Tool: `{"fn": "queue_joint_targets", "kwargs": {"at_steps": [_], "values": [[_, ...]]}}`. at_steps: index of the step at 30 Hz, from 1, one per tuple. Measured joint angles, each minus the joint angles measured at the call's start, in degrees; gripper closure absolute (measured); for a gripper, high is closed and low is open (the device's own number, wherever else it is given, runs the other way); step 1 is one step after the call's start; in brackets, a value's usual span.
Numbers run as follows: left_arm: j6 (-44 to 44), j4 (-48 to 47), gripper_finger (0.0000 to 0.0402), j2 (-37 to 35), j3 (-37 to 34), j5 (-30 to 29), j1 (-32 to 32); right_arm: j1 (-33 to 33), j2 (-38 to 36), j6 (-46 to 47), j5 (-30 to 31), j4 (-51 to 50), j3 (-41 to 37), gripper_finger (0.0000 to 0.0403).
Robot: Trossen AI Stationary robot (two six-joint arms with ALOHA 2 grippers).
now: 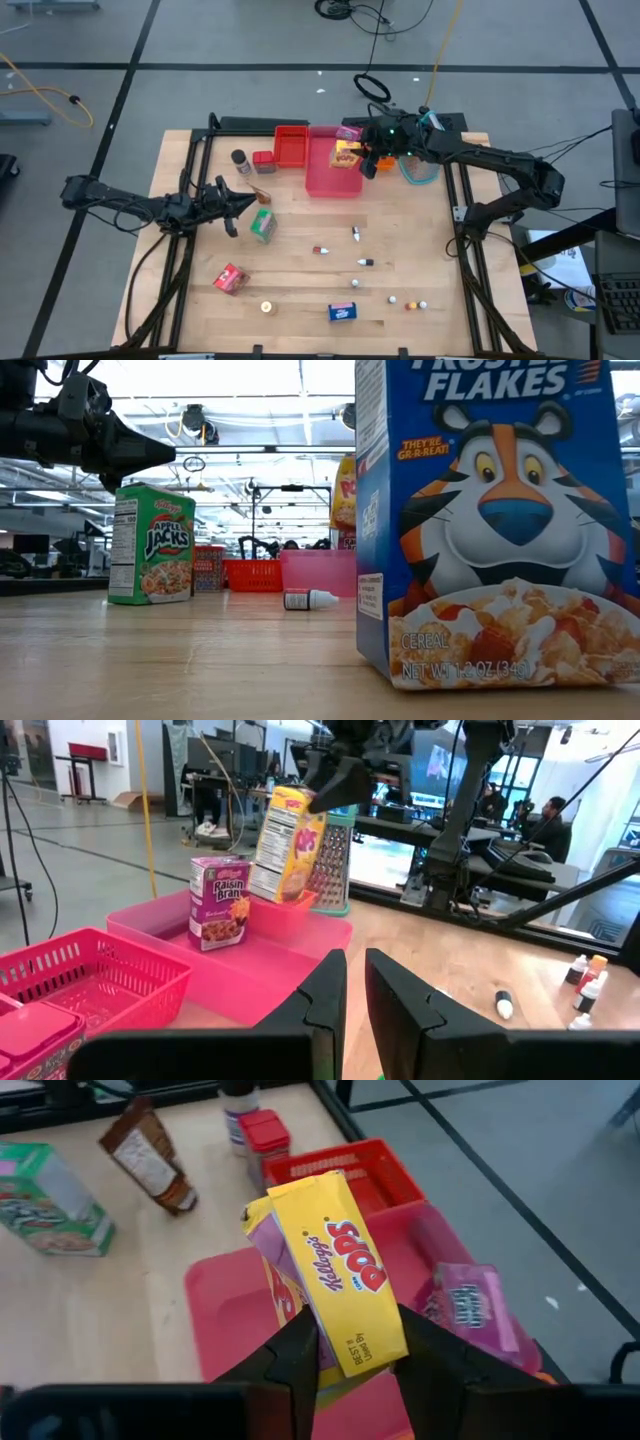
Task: Pick & Place Kitchen Items
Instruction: Put the yellow cereal box into the pink bin
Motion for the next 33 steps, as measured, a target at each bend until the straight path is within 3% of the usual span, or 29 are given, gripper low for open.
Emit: {"fn": "queue_joint_targets", "kwargs": {"at_steps": [22,33], "values": [[0.02,-0.02,0.0362,0.00,-0.02,0.09,-0.02,-7.76,7.83,-1.99,-0.17,4.84,0.00,0.0296],[-0.11,-0.02,0.0362,0.00,0.00,0.09,-0.02,-7.50,10.58,-3.05,-0.11,4.83,-0.03,0.0298]]}}
